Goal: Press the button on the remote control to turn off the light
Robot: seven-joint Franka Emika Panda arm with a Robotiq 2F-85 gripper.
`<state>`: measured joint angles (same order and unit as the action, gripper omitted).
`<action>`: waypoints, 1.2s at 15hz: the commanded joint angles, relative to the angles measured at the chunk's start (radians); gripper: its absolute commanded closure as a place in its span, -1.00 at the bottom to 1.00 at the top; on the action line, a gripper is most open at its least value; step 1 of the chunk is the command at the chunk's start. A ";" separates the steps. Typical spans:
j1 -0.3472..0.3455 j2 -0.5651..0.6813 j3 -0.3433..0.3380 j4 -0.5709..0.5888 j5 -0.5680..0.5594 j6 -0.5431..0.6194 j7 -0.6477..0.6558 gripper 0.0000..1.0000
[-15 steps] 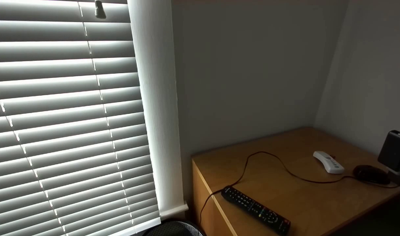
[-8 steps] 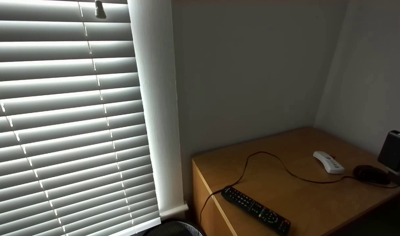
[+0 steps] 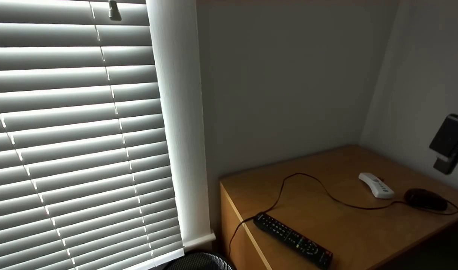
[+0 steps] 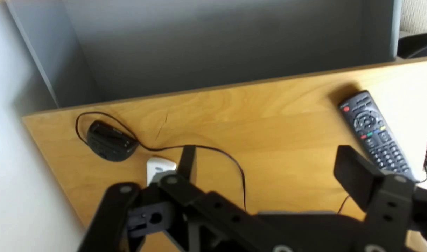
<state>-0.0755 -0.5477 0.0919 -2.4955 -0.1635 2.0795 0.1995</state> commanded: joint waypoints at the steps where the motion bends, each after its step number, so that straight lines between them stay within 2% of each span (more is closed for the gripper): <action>1: -0.010 0.068 -0.143 0.096 0.013 0.086 -0.193 -1.00; 5: -0.014 0.214 -0.257 0.228 0.071 0.183 -0.329 -1.00; 7: -0.011 0.306 -0.284 0.301 0.117 0.206 -0.369 -1.00; 11: -0.029 0.485 -0.292 0.419 0.192 0.249 -0.374 -1.00; 13: -0.037 0.559 -0.296 0.460 0.269 0.255 -0.414 -1.00; 14: -0.041 0.479 -0.274 0.401 0.205 0.251 -0.369 -1.00; 18: -0.051 0.565 -0.274 0.458 0.239 0.254 -0.384 -1.00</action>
<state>-0.1085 0.0172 -0.1996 -2.0391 0.0765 2.3357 -0.1849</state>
